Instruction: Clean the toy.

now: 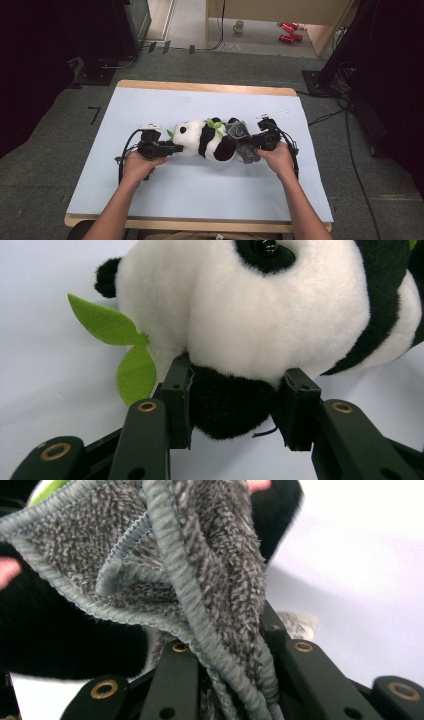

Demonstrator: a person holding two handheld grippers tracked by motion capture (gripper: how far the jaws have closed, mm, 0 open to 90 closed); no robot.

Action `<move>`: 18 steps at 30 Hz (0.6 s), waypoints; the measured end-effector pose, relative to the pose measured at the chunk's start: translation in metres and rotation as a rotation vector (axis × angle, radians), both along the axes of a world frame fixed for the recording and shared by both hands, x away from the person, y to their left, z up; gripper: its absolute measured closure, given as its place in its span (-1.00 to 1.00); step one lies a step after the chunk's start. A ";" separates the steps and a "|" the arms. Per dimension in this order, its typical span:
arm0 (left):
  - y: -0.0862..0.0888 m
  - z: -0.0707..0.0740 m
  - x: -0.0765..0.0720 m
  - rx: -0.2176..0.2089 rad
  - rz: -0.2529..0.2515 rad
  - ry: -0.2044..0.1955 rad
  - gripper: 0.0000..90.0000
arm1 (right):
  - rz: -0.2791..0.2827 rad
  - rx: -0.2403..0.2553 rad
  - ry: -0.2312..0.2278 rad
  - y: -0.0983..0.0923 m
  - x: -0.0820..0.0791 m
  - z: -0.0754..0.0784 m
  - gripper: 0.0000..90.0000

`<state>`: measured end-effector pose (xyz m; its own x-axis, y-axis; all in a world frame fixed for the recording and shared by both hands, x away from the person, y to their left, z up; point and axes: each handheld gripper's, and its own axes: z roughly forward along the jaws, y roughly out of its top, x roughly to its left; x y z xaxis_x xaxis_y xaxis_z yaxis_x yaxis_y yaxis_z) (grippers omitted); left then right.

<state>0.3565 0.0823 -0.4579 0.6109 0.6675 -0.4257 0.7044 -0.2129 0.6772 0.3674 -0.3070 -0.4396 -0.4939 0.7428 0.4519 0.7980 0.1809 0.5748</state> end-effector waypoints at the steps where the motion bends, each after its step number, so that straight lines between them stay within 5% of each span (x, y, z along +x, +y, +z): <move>1: 0.000 0.000 0.001 0.000 -0.001 0.002 0.27 | -0.004 -0.007 0.009 -0.002 -0.001 -0.001 0.71; 4: 0.001 0.002 0.003 -0.007 -0.002 0.009 0.28 | -0.025 -0.048 0.048 -0.008 -0.002 -0.006 0.72; 7: 0.000 0.002 0.004 -0.007 -0.007 0.009 0.28 | -0.046 -0.035 0.043 -0.016 -0.003 -0.003 0.72; 15: -0.002 0.003 0.005 0.000 -0.011 -0.005 0.28 | -0.052 -0.038 -0.114 -0.015 -0.012 0.030 0.72; 18: -0.003 0.003 0.002 0.022 -0.014 -0.021 0.28 | -0.059 -0.093 -0.180 -0.007 -0.014 0.040 0.72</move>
